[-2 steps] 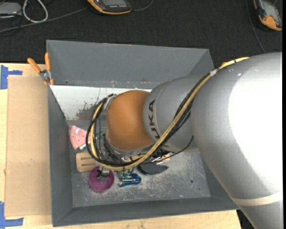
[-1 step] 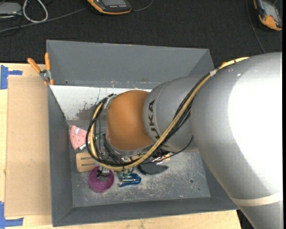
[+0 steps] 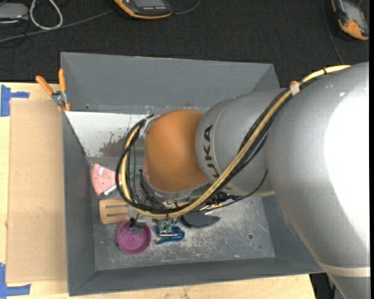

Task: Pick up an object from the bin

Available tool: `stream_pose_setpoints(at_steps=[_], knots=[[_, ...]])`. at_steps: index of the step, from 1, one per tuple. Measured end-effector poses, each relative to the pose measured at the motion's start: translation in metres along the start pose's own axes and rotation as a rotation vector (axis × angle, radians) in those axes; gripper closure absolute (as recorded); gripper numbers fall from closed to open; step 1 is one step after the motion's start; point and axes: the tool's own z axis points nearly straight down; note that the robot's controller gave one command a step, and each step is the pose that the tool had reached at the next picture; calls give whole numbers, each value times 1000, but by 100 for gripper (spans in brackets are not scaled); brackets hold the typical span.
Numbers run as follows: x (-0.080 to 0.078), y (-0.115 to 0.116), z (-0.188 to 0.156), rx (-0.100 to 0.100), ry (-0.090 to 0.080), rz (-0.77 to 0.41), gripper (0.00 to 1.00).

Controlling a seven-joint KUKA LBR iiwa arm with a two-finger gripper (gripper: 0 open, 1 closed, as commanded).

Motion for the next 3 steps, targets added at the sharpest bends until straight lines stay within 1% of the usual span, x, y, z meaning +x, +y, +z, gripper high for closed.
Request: stream_pose_setpoints(at_steps=[1, 2, 3], knots=[[2, -6, -74, 2, 2, -41, 100], [8, 1, -112, 0, 0, -286, 100], [6, 8, -78, 0, -1, -423, 100]])
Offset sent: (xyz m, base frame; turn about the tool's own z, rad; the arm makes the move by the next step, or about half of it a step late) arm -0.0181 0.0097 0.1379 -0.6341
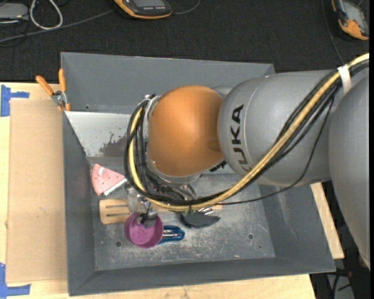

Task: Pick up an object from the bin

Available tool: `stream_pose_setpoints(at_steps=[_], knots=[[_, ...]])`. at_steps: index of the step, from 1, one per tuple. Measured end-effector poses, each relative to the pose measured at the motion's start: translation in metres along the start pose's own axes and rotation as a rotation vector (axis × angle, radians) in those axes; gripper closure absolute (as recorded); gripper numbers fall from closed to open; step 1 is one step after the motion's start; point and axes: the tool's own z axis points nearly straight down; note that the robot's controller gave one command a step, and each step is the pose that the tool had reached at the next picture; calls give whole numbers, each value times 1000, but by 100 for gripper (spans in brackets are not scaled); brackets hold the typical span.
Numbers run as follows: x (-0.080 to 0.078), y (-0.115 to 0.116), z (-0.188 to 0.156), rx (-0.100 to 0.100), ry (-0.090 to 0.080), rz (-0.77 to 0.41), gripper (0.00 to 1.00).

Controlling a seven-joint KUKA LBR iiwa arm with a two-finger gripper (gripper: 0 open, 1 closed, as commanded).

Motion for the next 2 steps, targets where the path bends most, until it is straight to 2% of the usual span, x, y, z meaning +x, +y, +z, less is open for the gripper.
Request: stream_pose_setpoints(at_steps=[1, 2], knots=[[10, -8, 21, 0, 2, 157, 100], [-1, -23, 81, -1, -2, 29, 100]])
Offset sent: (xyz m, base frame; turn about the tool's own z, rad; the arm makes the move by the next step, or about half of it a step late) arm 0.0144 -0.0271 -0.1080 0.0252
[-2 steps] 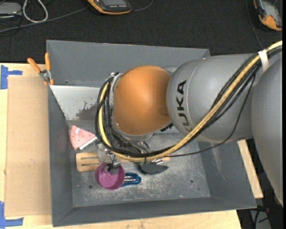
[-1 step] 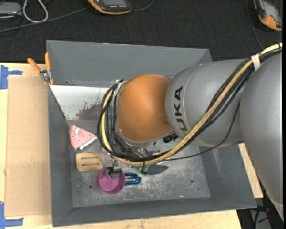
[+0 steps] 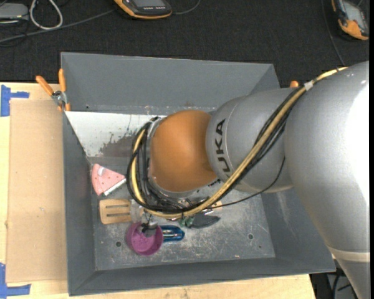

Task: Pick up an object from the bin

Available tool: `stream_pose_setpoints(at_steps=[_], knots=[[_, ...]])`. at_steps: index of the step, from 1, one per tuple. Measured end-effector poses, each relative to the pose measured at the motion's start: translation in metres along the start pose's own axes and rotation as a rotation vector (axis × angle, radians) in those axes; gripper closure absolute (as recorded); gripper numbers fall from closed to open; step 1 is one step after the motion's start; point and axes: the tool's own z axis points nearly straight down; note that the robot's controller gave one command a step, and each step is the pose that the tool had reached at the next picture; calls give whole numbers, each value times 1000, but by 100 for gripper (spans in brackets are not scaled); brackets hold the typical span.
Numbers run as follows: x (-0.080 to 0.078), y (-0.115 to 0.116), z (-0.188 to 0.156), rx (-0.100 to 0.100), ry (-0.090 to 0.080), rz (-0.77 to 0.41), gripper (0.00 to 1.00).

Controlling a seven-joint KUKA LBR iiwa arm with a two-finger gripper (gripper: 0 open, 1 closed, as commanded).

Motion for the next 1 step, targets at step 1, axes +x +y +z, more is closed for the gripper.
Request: stream_pose_setpoints(at_steps=[1], knots=[[20, -1, 26, 0, 9, -24, 100]])
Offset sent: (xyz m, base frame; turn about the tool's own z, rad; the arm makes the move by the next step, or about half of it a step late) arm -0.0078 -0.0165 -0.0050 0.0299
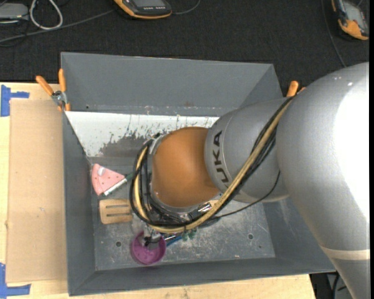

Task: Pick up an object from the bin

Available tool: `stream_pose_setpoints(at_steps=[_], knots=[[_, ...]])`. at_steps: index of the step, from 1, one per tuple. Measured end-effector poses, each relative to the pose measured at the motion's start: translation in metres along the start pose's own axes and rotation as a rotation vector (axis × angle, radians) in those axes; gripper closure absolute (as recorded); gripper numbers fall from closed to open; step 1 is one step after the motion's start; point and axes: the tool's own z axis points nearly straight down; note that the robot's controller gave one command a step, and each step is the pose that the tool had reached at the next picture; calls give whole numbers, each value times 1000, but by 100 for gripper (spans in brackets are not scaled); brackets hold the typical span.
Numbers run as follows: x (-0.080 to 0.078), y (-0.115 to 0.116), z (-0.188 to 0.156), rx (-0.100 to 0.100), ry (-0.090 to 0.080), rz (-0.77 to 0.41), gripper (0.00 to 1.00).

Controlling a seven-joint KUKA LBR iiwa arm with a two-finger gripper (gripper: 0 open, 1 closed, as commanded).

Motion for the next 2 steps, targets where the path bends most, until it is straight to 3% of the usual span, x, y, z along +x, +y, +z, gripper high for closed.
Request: stream_pose_setpoints(at_steps=[1, 2], knots=[[-8, -13, -21, 0, -6, 56, 100], [5, -11, -22, -1, -1, -37, 100]])
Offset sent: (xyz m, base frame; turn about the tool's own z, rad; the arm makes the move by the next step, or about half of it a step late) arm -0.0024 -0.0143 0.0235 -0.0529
